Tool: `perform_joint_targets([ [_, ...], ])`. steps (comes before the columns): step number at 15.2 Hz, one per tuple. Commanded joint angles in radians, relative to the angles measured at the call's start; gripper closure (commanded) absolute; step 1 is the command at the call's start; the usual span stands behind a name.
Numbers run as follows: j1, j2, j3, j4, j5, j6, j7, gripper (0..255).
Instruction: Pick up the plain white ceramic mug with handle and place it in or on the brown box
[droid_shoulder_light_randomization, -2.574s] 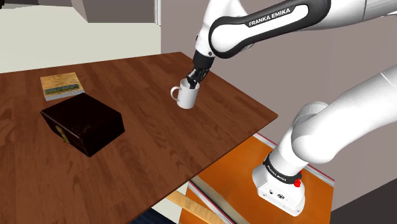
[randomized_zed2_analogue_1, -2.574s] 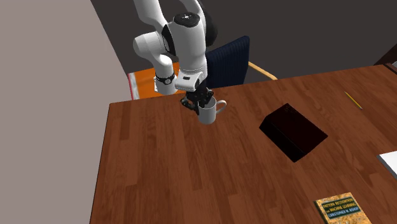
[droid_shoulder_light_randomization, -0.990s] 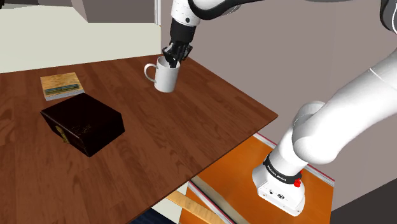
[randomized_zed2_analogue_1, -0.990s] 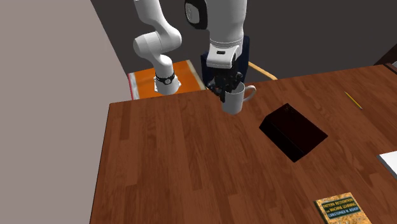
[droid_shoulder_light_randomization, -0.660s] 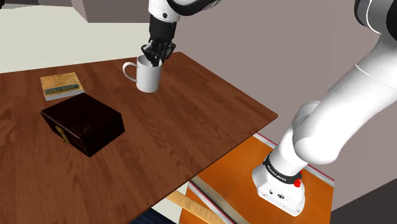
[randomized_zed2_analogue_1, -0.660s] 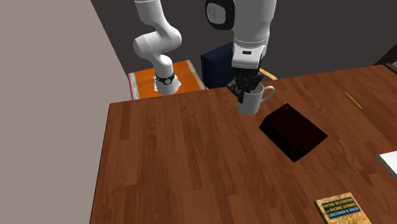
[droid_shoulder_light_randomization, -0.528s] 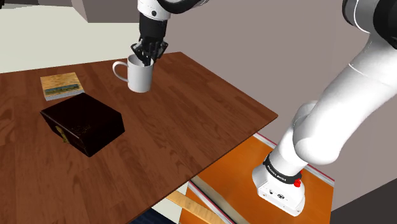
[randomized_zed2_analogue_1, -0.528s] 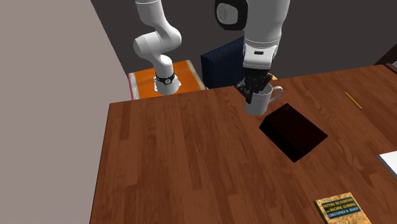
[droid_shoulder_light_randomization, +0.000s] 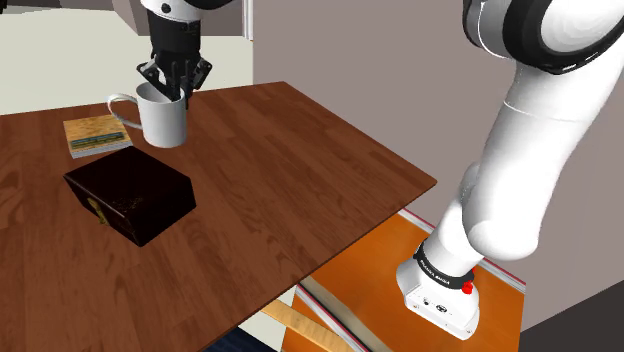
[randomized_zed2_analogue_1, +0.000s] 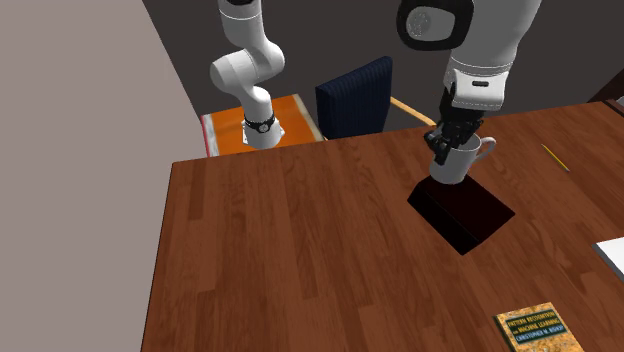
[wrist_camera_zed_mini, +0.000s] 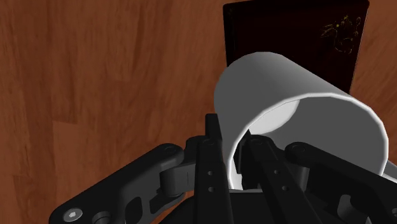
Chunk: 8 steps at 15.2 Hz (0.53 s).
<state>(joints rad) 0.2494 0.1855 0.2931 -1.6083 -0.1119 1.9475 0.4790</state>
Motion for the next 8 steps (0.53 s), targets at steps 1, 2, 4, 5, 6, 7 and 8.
perform_joint_targets([
  [1,0.029,0.086,0.009,0.116,-0.032,-0.036,0.037,255],
  [2,0.046,0.128,0.012,0.177,-0.047,-0.058,0.053,255],
  [4,0.085,0.220,0.015,0.313,-0.077,-0.108,0.081,255],
  [5,0.107,0.270,0.014,0.390,-0.092,-0.137,0.092,255],
  [6,0.131,0.324,0.012,0.477,-0.107,-0.171,0.102,255],
  [7,0.158,0.385,0.009,0.576,-0.123,-0.210,0.109,255],
  [8,0.191,0.457,0.004,0.697,-0.138,-0.260,0.112,255],
])
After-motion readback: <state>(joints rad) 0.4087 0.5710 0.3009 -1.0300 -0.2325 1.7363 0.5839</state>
